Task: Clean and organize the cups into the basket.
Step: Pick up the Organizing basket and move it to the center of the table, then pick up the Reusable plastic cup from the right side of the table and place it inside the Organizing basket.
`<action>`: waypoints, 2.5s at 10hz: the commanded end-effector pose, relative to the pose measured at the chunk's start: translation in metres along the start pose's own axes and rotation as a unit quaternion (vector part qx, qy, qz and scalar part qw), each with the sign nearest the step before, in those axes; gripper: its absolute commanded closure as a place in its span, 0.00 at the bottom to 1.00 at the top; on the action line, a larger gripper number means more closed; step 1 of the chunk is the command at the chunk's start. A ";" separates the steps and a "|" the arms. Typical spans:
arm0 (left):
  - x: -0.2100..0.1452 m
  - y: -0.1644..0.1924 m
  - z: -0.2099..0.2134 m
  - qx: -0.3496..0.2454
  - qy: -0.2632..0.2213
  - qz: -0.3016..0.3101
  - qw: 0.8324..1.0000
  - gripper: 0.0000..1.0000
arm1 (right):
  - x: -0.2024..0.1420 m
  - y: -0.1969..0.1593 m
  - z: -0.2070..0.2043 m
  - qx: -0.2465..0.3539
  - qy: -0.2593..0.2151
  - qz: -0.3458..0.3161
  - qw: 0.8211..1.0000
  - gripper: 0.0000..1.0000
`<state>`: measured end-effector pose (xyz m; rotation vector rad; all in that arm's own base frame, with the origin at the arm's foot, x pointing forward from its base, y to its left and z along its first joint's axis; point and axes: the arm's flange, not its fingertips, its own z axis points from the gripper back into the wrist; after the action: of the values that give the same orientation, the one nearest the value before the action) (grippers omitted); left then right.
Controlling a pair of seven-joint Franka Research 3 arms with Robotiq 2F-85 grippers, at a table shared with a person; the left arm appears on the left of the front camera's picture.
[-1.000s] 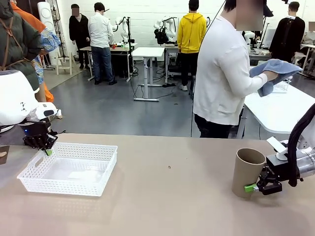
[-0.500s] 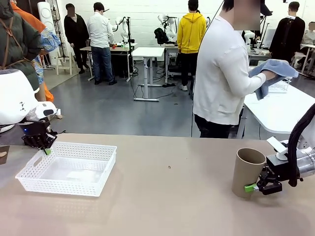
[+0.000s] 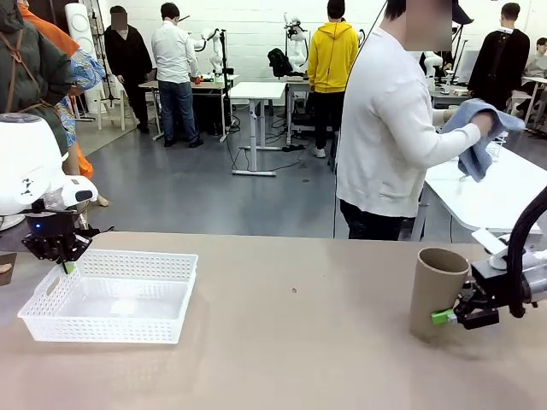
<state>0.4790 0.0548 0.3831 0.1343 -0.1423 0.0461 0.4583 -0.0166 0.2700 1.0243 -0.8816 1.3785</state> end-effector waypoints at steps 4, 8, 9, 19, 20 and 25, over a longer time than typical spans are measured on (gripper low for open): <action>-0.049 -0.057 0.034 -0.007 0.019 0.036 0.999 1.00 | 0.128 0.057 0.073 -0.087 -0.026 0.000 0.996 0.79; -0.049 -0.119 0.041 -0.038 0.023 0.078 0.996 1.00 | 0.184 0.061 0.096 -0.125 -0.027 -0.010 0.992 0.79; -0.050 -0.133 0.042 -0.045 0.027 0.071 0.996 1.00 | 0.185 0.062 0.096 -0.127 -0.027 -0.012 0.991 0.79; -0.037 -0.266 0.056 -0.051 0.009 -0.002 0.999 1.00 | 0.184 0.067 0.102 -0.115 -0.018 0.003 0.993 0.79; -0.035 -0.275 0.052 -0.047 0.013 -0.004 0.999 1.00 | 0.184 0.067 0.102 -0.115 -0.018 0.003 0.993 0.79; -0.038 -0.275 0.046 -0.056 0.026 -0.016 0.998 1.00 | 0.184 0.067 0.102 -0.115 -0.018 0.003 0.993 0.79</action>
<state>0.4507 -0.2227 0.3909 0.0211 -0.0970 0.0158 0.4063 -0.0550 0.4802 0.8667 -1.0389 1.2265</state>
